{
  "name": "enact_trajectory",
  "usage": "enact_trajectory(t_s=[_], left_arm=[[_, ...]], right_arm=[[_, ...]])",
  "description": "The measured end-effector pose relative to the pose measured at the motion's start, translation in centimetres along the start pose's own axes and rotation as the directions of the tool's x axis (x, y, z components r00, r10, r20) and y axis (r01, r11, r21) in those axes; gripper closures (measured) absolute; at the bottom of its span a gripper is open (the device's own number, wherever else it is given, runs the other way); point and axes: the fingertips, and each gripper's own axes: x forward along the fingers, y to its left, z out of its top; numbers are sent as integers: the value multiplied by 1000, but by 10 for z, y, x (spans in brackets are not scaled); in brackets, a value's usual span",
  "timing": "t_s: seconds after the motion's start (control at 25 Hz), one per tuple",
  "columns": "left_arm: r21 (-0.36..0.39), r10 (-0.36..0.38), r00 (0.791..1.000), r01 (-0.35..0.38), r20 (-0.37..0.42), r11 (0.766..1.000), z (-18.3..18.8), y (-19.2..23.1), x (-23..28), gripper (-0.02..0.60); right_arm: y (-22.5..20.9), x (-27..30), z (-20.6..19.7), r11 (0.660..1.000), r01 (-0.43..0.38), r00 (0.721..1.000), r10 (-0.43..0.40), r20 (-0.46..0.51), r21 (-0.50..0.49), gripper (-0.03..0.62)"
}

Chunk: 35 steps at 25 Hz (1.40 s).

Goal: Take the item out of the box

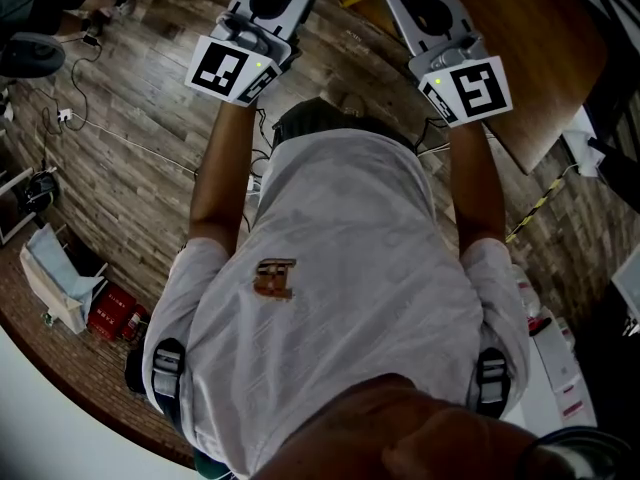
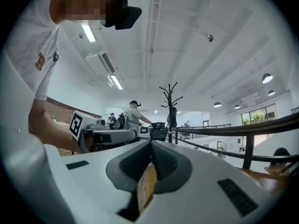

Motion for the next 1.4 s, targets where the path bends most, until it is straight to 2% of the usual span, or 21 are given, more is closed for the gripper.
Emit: enact_trajectory(t_s=[0.2, 0.4, 0.6, 0.8, 1.04, 1.4], left_arm=[[0, 16, 1000, -16, -2, 1000, -8, 16, 18, 561], [0, 29, 1000, -29, 3, 1000, -9, 38, 14, 561], [-1, 19, 1000, -19, 7, 1000, -13, 70, 17, 561], [-5, -10, 1000, 10, 8, 1000, -21, 109, 32, 561], [-7, -80, 997, 80, 1, 997, -35, 156, 56, 561], [-6, -176, 984, 176, -24, 984, -52, 202, 84, 561]], right_arm=[[-24, 13, -7, 1000, 7, 1000, -7, -13, 1, 562], [-21, 35, -14, 1000, 9, 998, -10, -62, -12, 562], [-32, 68, -23, 999, 51, 993, -51, -106, -9, 562], [-51, 104, -32, 996, 87, 985, -87, -150, -11, 562], [-76, 148, -40, 990, 139, 972, -142, -186, -28, 562], [-102, 191, -55, 973, 229, 943, -230, -240, -31, 560]])
